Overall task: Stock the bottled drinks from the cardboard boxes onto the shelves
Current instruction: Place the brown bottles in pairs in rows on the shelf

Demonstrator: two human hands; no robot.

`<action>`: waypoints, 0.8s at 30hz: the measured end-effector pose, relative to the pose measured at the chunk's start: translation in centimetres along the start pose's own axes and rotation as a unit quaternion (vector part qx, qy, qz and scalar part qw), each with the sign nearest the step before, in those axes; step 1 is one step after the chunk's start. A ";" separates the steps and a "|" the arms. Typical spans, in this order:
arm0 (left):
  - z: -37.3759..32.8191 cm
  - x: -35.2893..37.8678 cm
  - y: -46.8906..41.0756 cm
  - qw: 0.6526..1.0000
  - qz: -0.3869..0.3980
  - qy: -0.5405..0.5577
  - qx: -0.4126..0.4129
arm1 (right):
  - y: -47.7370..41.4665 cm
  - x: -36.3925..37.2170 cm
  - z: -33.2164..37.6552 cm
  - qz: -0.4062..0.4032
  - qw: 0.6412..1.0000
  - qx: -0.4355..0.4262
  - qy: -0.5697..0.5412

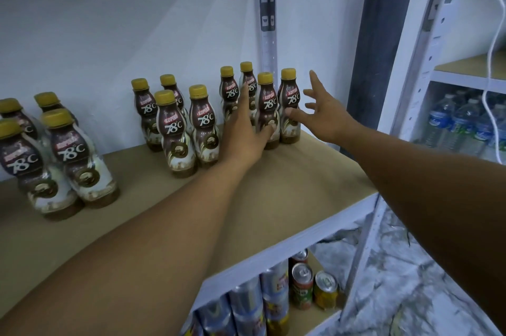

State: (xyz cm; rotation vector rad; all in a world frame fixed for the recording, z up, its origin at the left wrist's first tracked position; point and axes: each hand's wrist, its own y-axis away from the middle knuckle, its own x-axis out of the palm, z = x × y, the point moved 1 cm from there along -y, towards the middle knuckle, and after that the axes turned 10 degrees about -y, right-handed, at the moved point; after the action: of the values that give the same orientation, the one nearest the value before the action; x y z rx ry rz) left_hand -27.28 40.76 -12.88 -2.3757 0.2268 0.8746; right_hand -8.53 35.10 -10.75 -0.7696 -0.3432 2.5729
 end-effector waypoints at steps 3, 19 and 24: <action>0.3 -0.8 3.3 0.998 0.042 -0.010 -0.044 | 3.7 0.2 -0.2 -0.013 0.999 0.039 -0.001; -1.0 -14.8 32.7 0.984 0.167 -0.058 -0.034 | 34.4 8.1 9.2 0.107 0.992 0.071 -0.013; 1.8 -17.3 41.3 0.981 0.143 0.015 -0.134 | 40.5 9.9 9.8 0.117 0.988 0.094 -0.020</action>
State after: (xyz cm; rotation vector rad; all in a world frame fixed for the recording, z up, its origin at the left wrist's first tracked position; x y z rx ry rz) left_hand -55.90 7.59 -22.40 -2.6511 0.4999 1.0577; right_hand -34.93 3.17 -21.47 -0.7263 -0.0196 2.7926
